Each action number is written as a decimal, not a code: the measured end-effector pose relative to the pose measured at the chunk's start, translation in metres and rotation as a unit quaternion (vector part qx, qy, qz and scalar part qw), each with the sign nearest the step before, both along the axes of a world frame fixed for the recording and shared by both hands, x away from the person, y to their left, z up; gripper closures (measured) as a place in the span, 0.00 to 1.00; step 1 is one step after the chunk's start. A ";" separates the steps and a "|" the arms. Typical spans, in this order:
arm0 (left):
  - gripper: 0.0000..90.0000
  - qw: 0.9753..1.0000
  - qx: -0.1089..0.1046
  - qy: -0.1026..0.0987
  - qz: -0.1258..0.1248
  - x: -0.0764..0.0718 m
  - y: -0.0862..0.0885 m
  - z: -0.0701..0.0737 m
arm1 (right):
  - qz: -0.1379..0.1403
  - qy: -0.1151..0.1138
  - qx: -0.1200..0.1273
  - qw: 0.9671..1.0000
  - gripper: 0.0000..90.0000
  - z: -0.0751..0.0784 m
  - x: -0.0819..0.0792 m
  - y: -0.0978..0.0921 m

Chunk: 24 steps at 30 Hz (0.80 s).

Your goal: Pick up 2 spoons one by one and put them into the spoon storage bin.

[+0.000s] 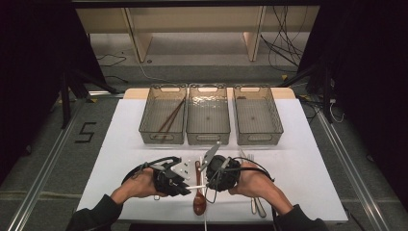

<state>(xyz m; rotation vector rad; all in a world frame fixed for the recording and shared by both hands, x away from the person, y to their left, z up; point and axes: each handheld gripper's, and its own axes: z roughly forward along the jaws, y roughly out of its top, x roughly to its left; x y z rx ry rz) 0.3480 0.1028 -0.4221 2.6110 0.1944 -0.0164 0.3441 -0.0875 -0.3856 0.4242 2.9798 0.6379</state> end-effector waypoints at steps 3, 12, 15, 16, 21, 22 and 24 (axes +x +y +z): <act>0.92 1.000 -0.001 0.002 0.030 0.004 0.002 0.000 | -0.021 -0.003 0.008 1.000 0.73 0.006 0.003 -0.003; 0.92 0.989 -0.020 -0.004 0.145 0.019 0.022 0.009 | -0.094 -0.028 0.090 0.991 0.48 0.021 0.005 -0.017; 0.92 0.984 -0.029 -0.007 0.178 0.024 0.029 0.013 | -0.113 -0.036 0.104 0.987 0.44 0.022 0.002 -0.020; 0.92 0.982 -0.031 -0.009 0.184 0.025 0.031 0.014 | -0.119 -0.036 0.105 0.987 0.43 0.021 0.003 -0.021; 0.92 0.972 -0.047 -0.013 0.229 0.033 0.041 0.019 | -0.158 -0.026 0.099 0.982 0.37 0.013 0.006 -0.028; 0.92 0.971 -0.048 -0.013 0.233 0.034 0.043 0.020 | -0.168 -0.024 0.098 0.981 0.37 0.010 0.007 -0.029; 0.92 0.967 -0.053 -0.016 0.250 0.037 0.047 0.023 | -0.182 -0.022 0.097 0.978 0.36 0.007 0.009 -0.032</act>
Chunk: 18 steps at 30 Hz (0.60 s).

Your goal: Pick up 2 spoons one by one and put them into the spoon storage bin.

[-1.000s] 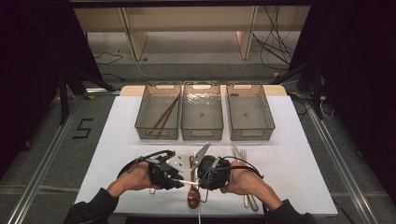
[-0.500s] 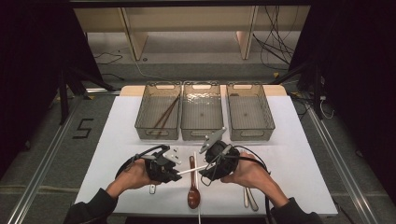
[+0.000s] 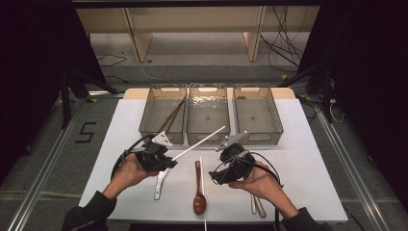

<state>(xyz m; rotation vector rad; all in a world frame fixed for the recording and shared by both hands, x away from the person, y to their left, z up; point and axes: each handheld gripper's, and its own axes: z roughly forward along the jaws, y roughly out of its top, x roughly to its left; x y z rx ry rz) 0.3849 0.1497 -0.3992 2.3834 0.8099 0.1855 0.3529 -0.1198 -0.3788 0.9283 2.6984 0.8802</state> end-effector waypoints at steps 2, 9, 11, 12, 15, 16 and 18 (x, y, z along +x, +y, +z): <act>0.92 1.000 -0.006 -0.002 0.016 0.005 0.006 0.003 | -0.014 0.008 0.001 1.000 0.35 -0.004 0.002 -0.004; 0.92 0.997 -0.024 -0.005 0.074 0.021 0.025 0.008 | -0.034 0.018 -0.001 0.999 0.32 -0.013 0.004 -0.012; 0.92 0.996 -0.027 -0.006 0.082 0.025 0.029 0.010 | -0.034 0.020 -0.003 0.999 0.32 -0.014 0.003 -0.013; 0.92 0.996 -0.028 -0.006 0.088 0.028 0.031 0.012 | -0.033 0.019 -0.003 0.999 0.32 -0.015 0.003 -0.013; 0.92 0.994 -0.030 -0.008 0.103 0.036 0.037 0.015 | -0.036 0.022 -0.004 0.999 0.31 -0.016 0.002 -0.014; 0.92 0.993 -0.033 -0.009 0.114 0.040 0.039 0.016 | -0.036 0.020 -0.004 0.999 0.30 -0.017 0.002 -0.014; 0.92 0.991 -0.035 -0.009 0.127 0.048 0.044 0.018 | -0.037 0.023 -0.004 0.999 0.30 -0.017 0.002 -0.015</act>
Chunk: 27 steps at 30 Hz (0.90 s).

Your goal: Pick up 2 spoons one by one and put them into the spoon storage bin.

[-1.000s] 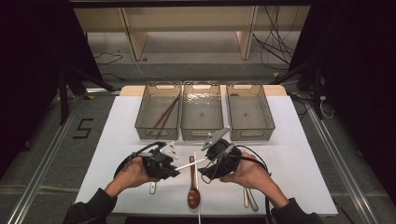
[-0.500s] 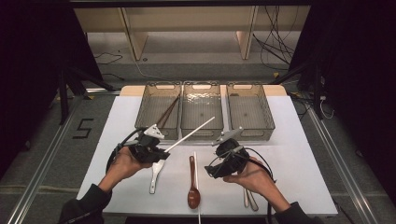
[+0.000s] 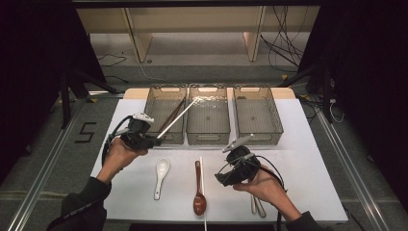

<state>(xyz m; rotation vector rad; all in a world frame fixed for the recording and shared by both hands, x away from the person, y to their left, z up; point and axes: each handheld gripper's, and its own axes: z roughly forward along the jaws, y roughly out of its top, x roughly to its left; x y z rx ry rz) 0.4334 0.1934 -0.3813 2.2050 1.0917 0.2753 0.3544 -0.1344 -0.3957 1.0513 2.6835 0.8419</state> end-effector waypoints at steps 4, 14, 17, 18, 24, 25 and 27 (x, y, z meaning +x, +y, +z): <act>0.92 1.000 -0.002 0.003 0.020 0.014 0.006 0.001 | -0.003 0.005 -0.003 1.000 0.29 -0.002 -0.001 -0.001; 0.92 0.998 0.004 0.018 0.066 0.051 0.011 -0.005 | 0.001 0.009 -0.005 1.000 0.29 -0.005 -0.001 -0.002; 0.92 0.997 0.003 0.020 0.078 0.060 0.014 -0.006 | -0.002 0.010 -0.004 1.000 0.29 -0.005 -0.001 -0.003; 0.92 0.996 0.007 0.021 0.081 0.063 0.015 -0.006 | -0.002 0.011 -0.004 1.000 0.29 -0.005 -0.001 -0.003; 0.91 0.994 0.005 0.032 0.107 0.080 0.018 -0.012 | 0.000 0.012 -0.005 1.000 0.29 -0.006 -0.001 -0.002; 0.91 0.993 0.008 0.036 0.109 0.083 0.019 -0.014 | 0.002 0.012 -0.006 1.000 0.29 -0.006 -0.001 -0.002; 0.91 0.992 0.010 0.040 0.118 0.087 0.019 -0.017 | 0.005 0.014 -0.008 1.000 0.29 -0.007 -0.001 -0.001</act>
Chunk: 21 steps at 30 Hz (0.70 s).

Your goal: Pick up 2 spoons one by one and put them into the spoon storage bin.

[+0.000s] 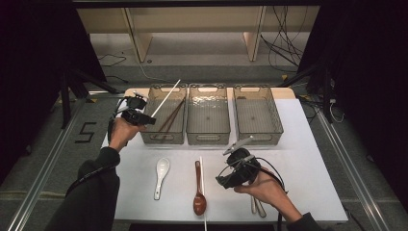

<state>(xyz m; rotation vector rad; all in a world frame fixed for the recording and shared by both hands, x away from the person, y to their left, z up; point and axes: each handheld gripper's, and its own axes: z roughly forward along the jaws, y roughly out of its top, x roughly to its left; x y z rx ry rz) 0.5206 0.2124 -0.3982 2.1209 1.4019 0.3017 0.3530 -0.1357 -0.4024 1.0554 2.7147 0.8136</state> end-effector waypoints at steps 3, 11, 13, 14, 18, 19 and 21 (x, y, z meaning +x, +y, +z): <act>0.91 1.000 0.007 0.010 0.004 0.005 0.000 -0.004 | 0.000 0.001 -0.001 1.000 0.29 -0.001 0.000 0.001; 0.91 0.999 0.015 0.028 0.019 0.014 -0.004 -0.016 | 0.002 0.002 -0.001 1.000 0.29 -0.001 0.000 0.001; 0.88 0.999 0.016 0.030 0.024 0.016 -0.004 -0.017 | 0.004 0.003 -0.001 1.000 0.29 -0.001 0.000 0.001; 0.84 0.999 0.016 0.033 0.026 0.016 -0.004 -0.017 | 0.005 0.004 -0.001 1.000 0.29 -0.001 0.000 0.001; 0.69 0.999 0.003 0.025 0.021 0.013 -0.005 -0.010 | 0.004 0.004 -0.002 1.000 0.29 -0.001 0.000 0.001; 0.63 1.000 0.002 0.022 0.021 0.011 -0.006 -0.007 | 0.002 0.004 -0.001 1.000 0.29 -0.001 0.000 0.001; 0.51 1.000 -0.002 0.015 0.021 0.007 -0.005 -0.001 | 0.000 0.003 -0.003 1.000 0.29 -0.001 0.000 0.001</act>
